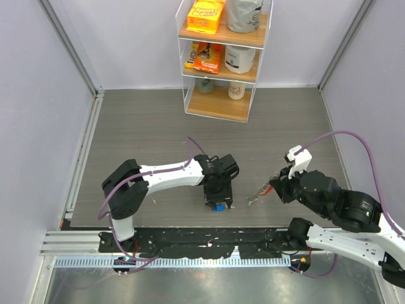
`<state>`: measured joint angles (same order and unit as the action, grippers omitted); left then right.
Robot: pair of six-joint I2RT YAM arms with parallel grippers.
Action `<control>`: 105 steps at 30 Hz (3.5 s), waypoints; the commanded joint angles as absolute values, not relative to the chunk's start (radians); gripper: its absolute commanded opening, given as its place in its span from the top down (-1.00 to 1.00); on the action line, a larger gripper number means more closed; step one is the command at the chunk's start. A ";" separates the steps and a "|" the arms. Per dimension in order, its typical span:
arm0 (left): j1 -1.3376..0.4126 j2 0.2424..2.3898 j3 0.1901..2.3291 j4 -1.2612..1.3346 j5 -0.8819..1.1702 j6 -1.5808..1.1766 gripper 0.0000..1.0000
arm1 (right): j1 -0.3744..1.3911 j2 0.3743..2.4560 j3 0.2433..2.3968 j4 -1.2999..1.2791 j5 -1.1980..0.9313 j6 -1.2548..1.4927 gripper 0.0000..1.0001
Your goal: Put the keys on the keyring
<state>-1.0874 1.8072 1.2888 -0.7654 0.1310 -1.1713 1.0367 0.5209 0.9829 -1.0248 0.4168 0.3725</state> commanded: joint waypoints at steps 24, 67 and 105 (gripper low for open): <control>-1.045 1.957 1.407 -0.838 0.158 -1.190 0.22 | 1.037 0.480 0.977 -0.933 0.374 0.341 0.89; -1.057 1.596 1.367 -0.713 0.201 -0.632 1.00 | 1.035 0.570 1.127 -0.957 0.154 0.132 0.89; -1.080 1.114 1.250 -0.456 0.956 -0.221 1.00 | 1.057 0.862 1.361 -1.000 -0.581 -0.400 0.89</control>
<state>-1.0782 1.1168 1.1629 -0.4759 0.8898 -0.2584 1.0435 0.8268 1.3117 -1.0203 -0.5491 -0.3569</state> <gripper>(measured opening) 0.036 0.071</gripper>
